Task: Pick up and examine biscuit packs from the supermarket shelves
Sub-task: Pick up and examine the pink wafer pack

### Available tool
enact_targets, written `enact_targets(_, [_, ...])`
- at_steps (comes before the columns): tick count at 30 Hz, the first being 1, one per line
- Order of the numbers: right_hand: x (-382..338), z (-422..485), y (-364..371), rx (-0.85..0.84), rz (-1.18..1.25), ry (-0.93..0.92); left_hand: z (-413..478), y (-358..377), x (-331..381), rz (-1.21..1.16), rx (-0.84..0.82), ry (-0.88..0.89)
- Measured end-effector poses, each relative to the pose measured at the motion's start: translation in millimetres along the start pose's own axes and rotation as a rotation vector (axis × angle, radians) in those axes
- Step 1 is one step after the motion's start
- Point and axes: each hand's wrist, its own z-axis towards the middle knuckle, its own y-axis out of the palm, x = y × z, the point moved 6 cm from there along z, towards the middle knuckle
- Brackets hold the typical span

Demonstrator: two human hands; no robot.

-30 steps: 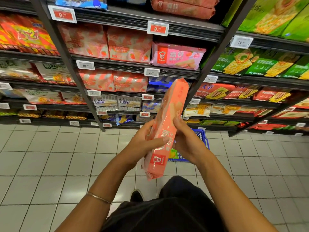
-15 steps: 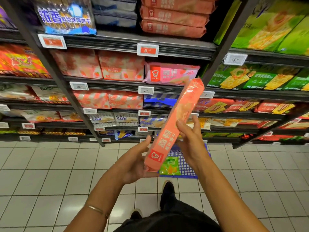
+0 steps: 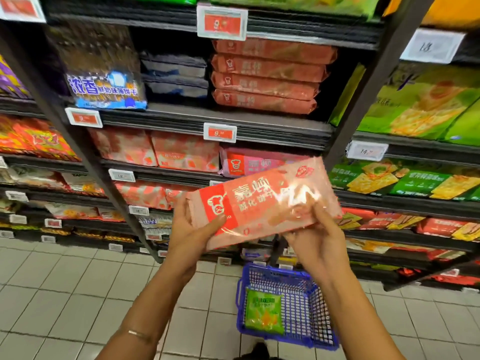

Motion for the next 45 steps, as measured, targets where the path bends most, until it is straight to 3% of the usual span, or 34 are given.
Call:
enact_targets(4, [-23.7,18.6,-25.3,0.078,-0.040,-0.012,14.4,18.1,32.2,0.105,0.012,0.171])
enact_targets(12, [-70.6,51.1,-29.4,0.055,-0.555,-0.121,50.8,42.5,75.2,0.313,0.061,0.365])
enact_targets(21, [-110.9,113.5,50.5,0.124,-0.814,-0.491,127.2,47.4,146.9,0.305,0.169,0.573])
enact_targets(26, [-139.3,140.3,89.1,0.201,-0.934,-0.708,175.5,72.3,178.7,0.299,0.120,0.634])
enact_targets(29, [-148.9,160.9,99.2,0.214,-0.928,-0.690,196.8,83.4,186.2,0.302,0.094,0.632])
enact_targets(37, [-142.0,175.4,88.5,0.374,-1.201,-0.641,211.0,84.5,166.6,0.367,0.085,0.613])
enact_targets(40, [-140.5,173.8,81.7,0.455,-1.186,-0.588,211.3,89.5,163.3,0.357,0.047,0.612])
enact_targets(45, [-132.6,159.8,76.5,0.408,-1.071,-0.563,218.1,87.9,160.2,0.343,0.007,0.623])
